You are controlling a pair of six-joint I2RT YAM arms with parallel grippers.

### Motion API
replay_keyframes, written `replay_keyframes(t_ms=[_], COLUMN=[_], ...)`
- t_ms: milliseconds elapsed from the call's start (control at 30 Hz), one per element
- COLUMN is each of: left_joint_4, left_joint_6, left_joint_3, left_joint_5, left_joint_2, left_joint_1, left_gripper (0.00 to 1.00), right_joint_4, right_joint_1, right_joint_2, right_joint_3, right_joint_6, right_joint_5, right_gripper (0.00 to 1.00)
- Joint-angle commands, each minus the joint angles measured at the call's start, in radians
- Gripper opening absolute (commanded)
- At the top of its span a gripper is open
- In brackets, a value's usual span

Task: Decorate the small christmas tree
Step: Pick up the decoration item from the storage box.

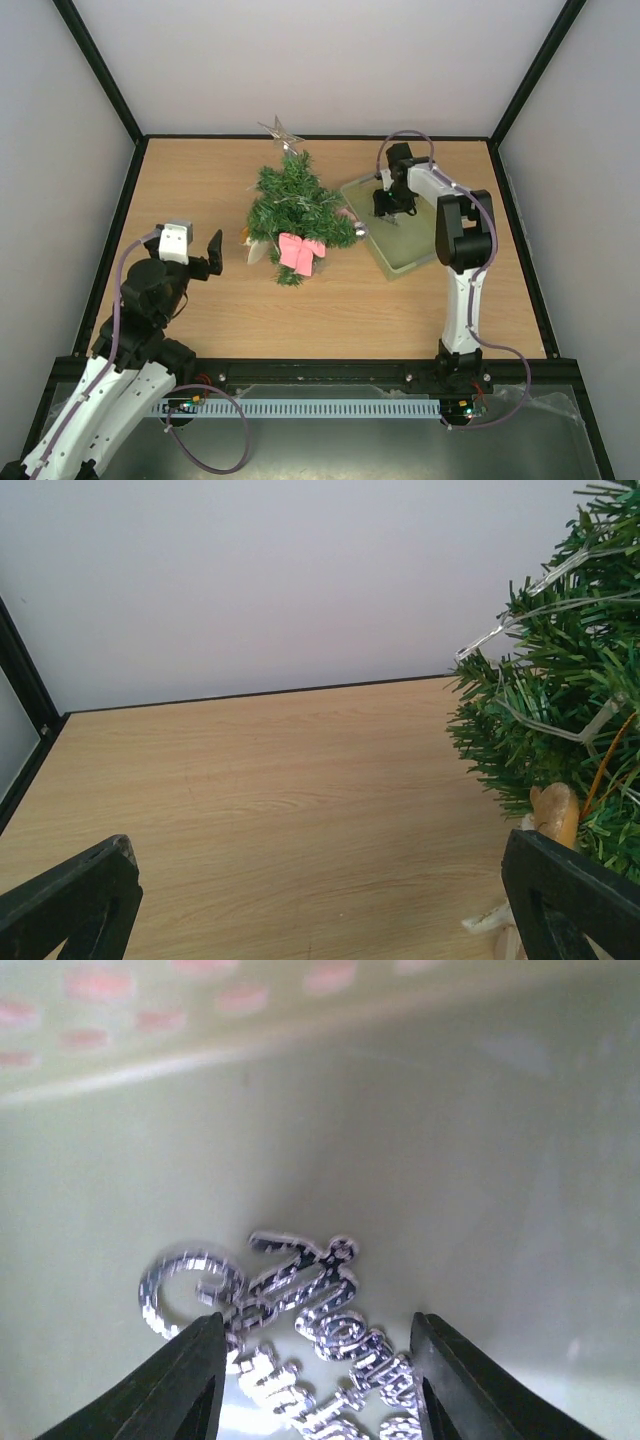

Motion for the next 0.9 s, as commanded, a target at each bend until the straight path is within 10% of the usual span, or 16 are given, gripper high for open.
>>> replay_keyframes(t_ms=[0,867], left_joint_4=[0.010,0.004], left_joint_6=[0.007,0.005], left_joint_3=[0.000,0.003], left_joint_5=[0.002,-0.006], left_joint_2=[-0.019,-0.009], left_joint_1=[-0.003,-0.011], left_gripper=[1.00,1.00], right_joint_4=[-0.023,0.168], right_joint_1=[-0.002,0.035], right_joint_2=[-0.071,-0.123], right_joint_3=[-0.118,-0.195], right_joint_6=[0.123,0.285], right_joint_5=[-0.123,0.105], right_gripper=[0.49,0.59])
